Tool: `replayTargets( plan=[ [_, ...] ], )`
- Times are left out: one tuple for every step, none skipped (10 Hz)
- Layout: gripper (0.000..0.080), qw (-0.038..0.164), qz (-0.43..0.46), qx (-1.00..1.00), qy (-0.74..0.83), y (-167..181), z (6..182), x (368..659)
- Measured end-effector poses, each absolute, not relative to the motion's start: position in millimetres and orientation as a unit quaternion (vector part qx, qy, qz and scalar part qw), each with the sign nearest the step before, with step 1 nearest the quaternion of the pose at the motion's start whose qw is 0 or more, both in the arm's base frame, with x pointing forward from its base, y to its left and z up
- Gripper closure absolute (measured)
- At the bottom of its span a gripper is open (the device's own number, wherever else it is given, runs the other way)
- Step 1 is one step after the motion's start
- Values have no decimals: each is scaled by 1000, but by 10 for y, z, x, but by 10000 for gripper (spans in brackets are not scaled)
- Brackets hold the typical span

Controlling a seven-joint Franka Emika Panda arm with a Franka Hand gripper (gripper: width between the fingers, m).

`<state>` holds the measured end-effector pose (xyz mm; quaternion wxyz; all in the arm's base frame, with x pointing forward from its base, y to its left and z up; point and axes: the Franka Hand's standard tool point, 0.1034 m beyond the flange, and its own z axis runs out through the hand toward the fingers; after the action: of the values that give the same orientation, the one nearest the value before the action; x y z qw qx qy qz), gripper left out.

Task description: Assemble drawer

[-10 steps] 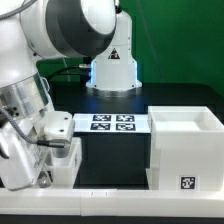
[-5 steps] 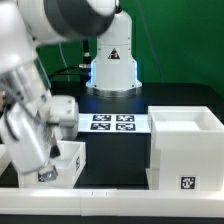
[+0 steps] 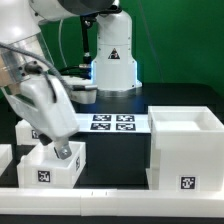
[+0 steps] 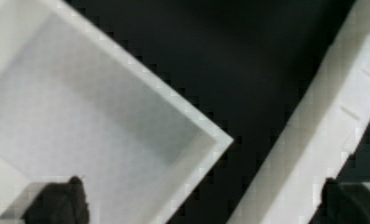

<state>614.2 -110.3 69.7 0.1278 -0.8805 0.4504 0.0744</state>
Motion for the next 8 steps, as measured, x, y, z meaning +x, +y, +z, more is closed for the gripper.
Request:
replayTargets(
  plan=[
    [150, 123, 63, -911, 390, -1100, 705, 6128],
    [150, 117, 42, -952, 279, -1069, 761, 6074],
    [150, 121, 27, -974, 189, -1062, 830, 5988],
    [150, 120, 17, -986, 117, -1056, 862, 5919],
    [150, 115, 9, -990, 79, -1049, 857, 5869],
    [150, 115, 10, -991, 68, -1062, 842, 5868],
    [150, 115, 5, -993, 25, -1070, 839, 5866],
    [150, 115, 2, -993, -5, -1072, 836, 5862]
  ],
)
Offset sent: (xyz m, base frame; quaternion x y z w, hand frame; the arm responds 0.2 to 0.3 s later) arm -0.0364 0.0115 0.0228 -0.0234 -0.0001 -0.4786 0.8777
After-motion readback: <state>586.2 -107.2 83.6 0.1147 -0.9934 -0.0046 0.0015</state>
